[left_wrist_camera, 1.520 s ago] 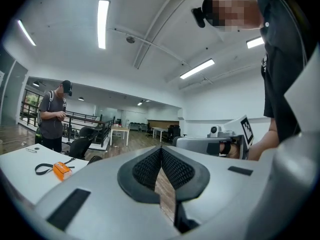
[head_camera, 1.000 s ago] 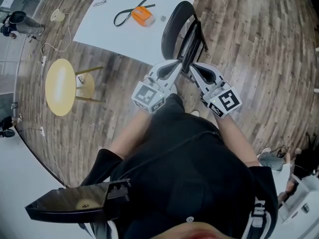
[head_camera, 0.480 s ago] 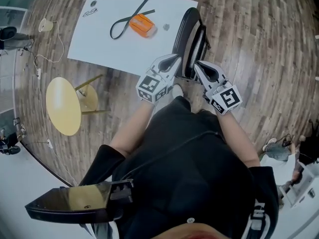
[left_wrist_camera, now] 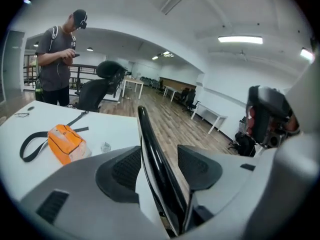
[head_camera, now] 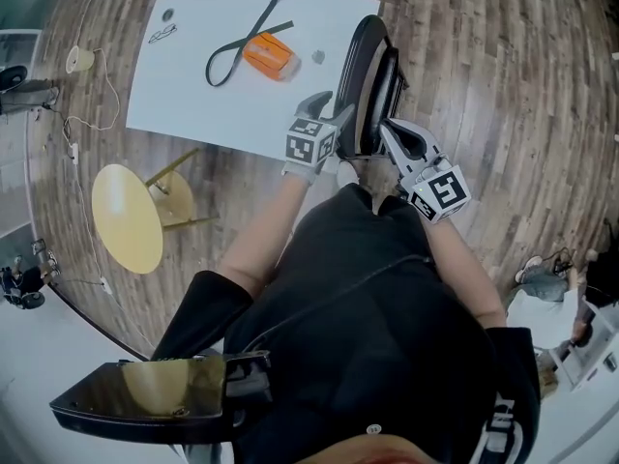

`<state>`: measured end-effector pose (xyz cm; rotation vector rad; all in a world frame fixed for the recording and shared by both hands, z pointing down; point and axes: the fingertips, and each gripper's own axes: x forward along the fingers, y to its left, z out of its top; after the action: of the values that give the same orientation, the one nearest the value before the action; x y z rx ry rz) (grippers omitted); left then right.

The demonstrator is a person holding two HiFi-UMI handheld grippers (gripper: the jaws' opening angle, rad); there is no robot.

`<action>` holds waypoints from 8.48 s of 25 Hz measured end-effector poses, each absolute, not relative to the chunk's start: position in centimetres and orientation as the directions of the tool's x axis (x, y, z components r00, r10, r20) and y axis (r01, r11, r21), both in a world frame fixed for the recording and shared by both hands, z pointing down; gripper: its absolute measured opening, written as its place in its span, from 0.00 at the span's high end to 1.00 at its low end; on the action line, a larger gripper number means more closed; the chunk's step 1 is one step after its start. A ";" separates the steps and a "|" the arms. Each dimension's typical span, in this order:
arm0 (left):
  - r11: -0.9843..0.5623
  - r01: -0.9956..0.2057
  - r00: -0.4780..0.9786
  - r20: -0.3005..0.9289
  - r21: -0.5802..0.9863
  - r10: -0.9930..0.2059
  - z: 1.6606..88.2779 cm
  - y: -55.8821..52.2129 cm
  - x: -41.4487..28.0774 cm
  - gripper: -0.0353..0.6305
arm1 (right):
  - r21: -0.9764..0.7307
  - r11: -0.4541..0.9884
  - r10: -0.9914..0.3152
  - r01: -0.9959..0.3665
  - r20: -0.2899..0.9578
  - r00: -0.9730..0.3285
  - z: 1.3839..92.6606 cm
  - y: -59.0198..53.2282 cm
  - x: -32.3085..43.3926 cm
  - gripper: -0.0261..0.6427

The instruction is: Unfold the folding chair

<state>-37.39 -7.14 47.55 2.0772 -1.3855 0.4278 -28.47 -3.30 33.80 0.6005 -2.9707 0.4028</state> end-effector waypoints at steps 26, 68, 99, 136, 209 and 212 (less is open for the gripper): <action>-0.060 -0.929 0.338 0.768 0.365 -0.544 52.4 -9.9 -36.4 0.83 | -0.390 0.634 -0.526 -0.668 0.415 -0.742 44.4 -7.4 -22.7 0.95; -0.098 -0.920 0.358 0.715 0.379 -0.601 50.5 -10.1 -29.3 0.83 | -0.216 0.447 -0.374 -0.868 0.837 -0.400 72.1 -9.0 -23.0 0.59; -0.093 -0.875 0.440 0.700 0.475 -0.563 55.1 -9.4 -24.6 0.83 | -0.754 0.360 -0.227 -0.549 0.500 -0.836 79.6 -9.6 5.7 0.59; -0.119 -0.841 0.509 0.696 0.528 -0.506 65.0 -9.5 -16.1 0.81 | -0.908 0.150 -0.176 -0.392 0.365 -0.914 101.3 -9.6 26.7 0.59; -0.832 -0.553 0.832 -0.024 0.053 -0.554 24.8 -0.4 -2.2 0.94 | -0.043 0.872 -0.489 -0.488 -0.007 -0.872 24.1 0.7 1.9 0.95; -0.826 -0.559 0.827 -0.027 0.070 -0.562 24.7 -0.6 -2.7 0.94 | -0.037 0.873 -0.486 -0.486 -0.005 -0.874 24.1 0.6 1.3 0.95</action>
<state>-2.68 -0.64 24.71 2.9459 -0.9051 -0.0720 1.27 0.64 24.13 0.7919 -3.0540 0.0549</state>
